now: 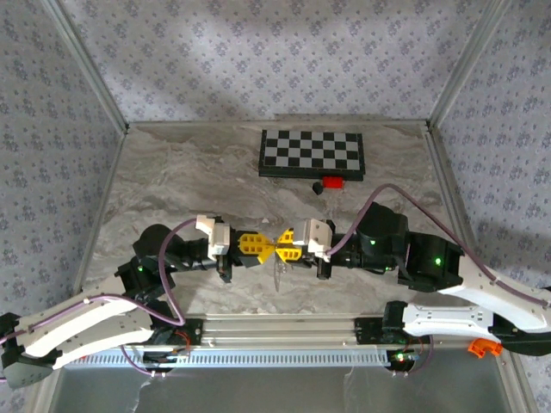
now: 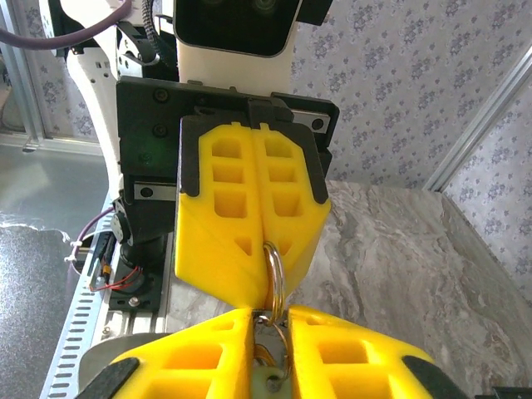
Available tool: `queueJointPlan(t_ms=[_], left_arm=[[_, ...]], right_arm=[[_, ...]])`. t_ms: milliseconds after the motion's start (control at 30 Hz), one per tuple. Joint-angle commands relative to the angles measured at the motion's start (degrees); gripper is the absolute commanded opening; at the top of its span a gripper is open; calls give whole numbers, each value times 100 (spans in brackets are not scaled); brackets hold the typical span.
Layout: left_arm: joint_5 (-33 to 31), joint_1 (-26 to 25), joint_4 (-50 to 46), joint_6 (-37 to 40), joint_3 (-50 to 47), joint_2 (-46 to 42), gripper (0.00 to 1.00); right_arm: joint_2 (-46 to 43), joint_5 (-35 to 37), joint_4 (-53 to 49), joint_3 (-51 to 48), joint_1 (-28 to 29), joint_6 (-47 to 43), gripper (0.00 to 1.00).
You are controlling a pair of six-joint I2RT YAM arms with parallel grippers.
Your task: Put the keys on the keyring
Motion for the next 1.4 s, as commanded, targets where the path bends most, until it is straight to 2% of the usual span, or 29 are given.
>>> queueJointPlan(t_ms=[0, 467, 800, 1067, 1367], left_arm=[[120, -3, 573, -100, 54, -90, 0], [264, -3, 655, -193, 48, -72, 0], [379, -3, 759, -237, 59, -46, 0], [496, -3, 794, -280, 79, -32, 0], [816, -3, 851, -370, 197, 99, 0]], right_arm=[[-112, -3, 7, -64, -27, 33, 21], [-147, -112, 41, -67, -24, 23, 15], [-5, -107, -81, -31, -44, 8, 4], [50, -173, -88, 5, -45, -2, 4], [112, -564, 16, -4, -62, -28, 5]])
